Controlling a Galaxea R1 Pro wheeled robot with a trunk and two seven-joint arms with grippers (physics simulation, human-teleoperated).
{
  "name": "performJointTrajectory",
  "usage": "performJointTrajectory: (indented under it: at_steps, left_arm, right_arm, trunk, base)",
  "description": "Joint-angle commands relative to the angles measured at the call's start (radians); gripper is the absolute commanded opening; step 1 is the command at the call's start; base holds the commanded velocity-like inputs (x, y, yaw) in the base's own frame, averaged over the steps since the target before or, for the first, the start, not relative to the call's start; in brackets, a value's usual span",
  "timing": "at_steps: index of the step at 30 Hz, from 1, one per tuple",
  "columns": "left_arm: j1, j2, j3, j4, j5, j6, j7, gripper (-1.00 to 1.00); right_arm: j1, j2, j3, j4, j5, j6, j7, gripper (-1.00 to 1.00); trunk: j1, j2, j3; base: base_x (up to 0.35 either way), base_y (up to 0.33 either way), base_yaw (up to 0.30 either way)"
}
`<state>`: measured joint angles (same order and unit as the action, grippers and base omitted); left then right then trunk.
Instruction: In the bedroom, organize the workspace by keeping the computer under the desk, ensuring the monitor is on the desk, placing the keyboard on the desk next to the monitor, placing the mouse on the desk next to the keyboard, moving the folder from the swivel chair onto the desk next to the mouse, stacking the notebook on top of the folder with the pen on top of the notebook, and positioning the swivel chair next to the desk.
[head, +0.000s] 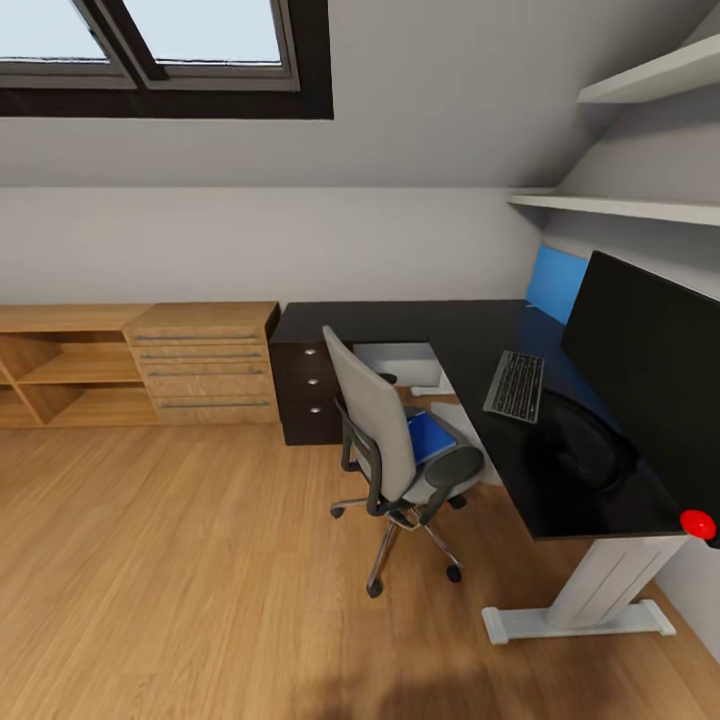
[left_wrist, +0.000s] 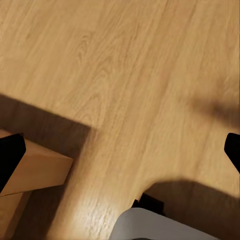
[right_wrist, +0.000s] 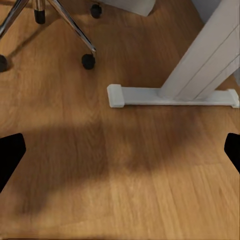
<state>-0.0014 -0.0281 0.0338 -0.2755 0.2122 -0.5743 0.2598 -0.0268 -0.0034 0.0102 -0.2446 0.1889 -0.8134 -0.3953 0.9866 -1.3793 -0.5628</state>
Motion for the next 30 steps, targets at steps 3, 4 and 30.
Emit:
performJointTrajectory:
  at_steps: [3, 4, 30]
  left_arm:
    - [0.000, -0.005, 0.004, -0.001, -0.002, 0.000, 0.058, 1.00]
    - [0.000, -0.004, 0.004, -0.001, -0.003, 0.002, 0.064, 1.00]
    - [-0.001, -0.001, 0.004, -0.045, -0.004, 0.130, 0.040, 1.00]
  right_arm:
    - [0.000, -0.002, 0.001, 0.001, 0.010, -0.001, 0.001, 1.00]
    - [-0.001, -0.002, 0.001, 0.001, 0.010, -0.001, 0.002, 1.00]
    - [-0.001, -0.025, -0.004, 0.005, 0.007, -0.010, 0.003, 1.00]
  trunk:
    - [0.012, -0.022, -0.010]
    - [0.015, -0.029, -0.013]
    - [0.115, -0.211, -0.095]
  base:
    - [0.000, 0.000, 0.000]
    - [0.000, 0.000, 0.000]
    - [0.000, 0.000, 0.000]
